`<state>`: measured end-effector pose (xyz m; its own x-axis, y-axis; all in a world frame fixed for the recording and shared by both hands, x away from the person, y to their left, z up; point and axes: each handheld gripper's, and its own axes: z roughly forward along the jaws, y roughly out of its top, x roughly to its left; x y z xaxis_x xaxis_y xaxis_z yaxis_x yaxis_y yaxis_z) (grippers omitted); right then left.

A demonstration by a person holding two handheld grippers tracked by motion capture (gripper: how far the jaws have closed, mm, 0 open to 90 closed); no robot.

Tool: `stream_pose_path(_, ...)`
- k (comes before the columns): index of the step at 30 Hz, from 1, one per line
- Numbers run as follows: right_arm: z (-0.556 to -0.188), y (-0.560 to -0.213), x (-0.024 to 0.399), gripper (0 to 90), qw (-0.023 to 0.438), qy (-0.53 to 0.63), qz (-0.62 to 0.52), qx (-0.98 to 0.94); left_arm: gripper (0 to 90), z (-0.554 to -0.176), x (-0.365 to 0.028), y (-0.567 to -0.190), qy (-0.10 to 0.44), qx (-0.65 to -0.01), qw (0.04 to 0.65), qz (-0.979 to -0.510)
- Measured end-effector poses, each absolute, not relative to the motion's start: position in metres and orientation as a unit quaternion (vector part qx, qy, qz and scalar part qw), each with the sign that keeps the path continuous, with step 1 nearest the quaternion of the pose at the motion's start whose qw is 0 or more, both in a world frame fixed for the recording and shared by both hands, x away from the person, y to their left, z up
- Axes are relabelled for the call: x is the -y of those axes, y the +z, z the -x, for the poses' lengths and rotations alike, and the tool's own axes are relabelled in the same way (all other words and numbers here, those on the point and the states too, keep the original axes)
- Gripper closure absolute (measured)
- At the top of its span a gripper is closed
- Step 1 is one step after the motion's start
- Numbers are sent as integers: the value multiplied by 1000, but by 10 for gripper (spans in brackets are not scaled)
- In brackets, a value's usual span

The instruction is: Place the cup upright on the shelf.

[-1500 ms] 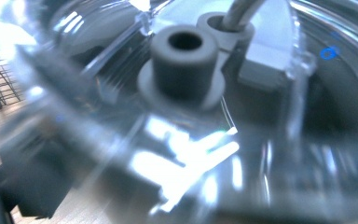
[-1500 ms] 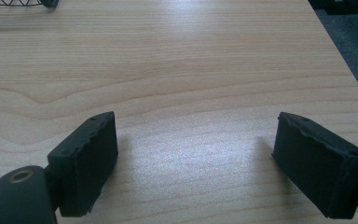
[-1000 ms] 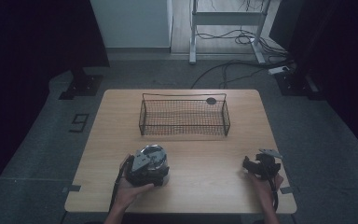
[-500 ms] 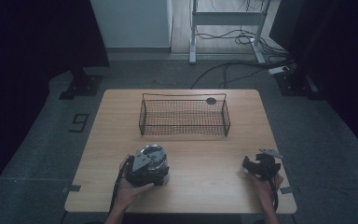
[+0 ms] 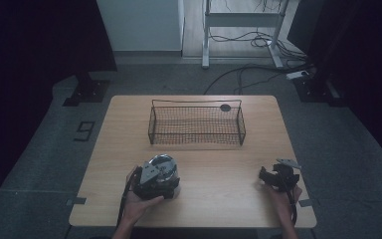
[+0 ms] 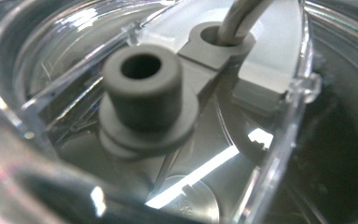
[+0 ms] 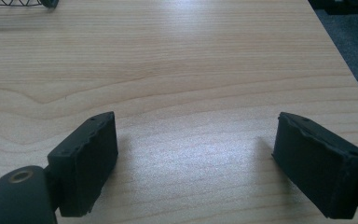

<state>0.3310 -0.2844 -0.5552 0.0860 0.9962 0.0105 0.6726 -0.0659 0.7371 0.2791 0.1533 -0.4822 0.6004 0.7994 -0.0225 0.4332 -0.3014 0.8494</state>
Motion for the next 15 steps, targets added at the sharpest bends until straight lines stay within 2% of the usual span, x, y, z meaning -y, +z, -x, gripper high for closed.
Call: stream_pose_path(15,-331,-555,284,135,293,276,-676,-617,37,-278,-155,-483,214,-397,441,-776)
